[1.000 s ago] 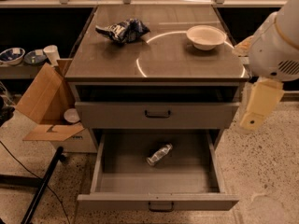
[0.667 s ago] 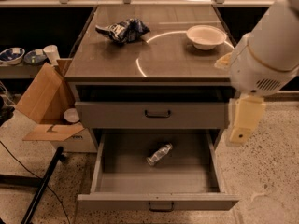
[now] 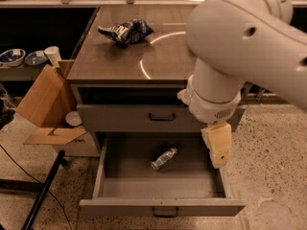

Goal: Pick redbull can from middle drawer and place on counter

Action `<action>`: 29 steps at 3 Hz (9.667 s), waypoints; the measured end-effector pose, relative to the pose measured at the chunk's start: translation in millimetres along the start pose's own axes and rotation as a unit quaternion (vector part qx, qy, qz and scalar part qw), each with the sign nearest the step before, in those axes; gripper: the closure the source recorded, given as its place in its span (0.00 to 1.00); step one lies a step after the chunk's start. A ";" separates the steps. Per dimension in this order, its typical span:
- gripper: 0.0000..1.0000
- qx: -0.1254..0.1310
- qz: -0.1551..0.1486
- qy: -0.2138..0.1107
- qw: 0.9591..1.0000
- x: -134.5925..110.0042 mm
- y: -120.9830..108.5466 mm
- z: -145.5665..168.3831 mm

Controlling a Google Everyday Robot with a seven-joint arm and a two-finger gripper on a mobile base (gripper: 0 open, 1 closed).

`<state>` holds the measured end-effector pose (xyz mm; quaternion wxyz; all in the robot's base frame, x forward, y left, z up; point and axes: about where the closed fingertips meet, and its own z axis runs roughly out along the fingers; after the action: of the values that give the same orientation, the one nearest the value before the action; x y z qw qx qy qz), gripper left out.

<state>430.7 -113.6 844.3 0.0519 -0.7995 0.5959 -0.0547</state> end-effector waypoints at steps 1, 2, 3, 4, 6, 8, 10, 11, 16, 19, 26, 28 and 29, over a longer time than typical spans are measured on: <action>0.00 -0.008 -0.096 0.028 0.995 -15.2 -6.0 27.0; 0.00 -0.019 -0.192 0.040 0.980 -31.7 -4.6 52.6; 0.00 -0.022 -0.217 0.042 0.975 -34.0 -3.4 57.0; 0.00 -0.022 -0.217 0.042 0.975 -34.2 -3.3 57.0; 0.00 -0.030 -0.209 0.011 0.977 -35.3 -29.0 102.9; 0.00 -0.004 -0.266 0.045 0.963 -49.5 -73.0 163.9; 0.00 0.035 -0.300 0.098 0.948 -94.3 -95.2 215.7; 0.00 0.048 -0.313 0.113 0.942 -108.6 -108.5 249.9; 0.00 0.075 -0.321 0.143 0.933 -56.3 -92.2 371.8; 0.00 0.114 -0.304 0.135 0.936 -6.9 -97.9 439.1; 0.00 0.122 -0.326 0.106 0.931 18.2 -152.6 509.6; 0.41 0.108 -0.326 0.103 0.934 12.8 -145.7 512.4; 0.64 0.107 -0.325 0.103 0.934 12.8 -145.2 512.1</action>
Offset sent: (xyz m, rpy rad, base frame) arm 0.0010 0.0515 -0.0863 -0.2171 0.0300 0.6237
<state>648.4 -75.5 359.9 0.0552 -0.9291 0.2965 -0.2139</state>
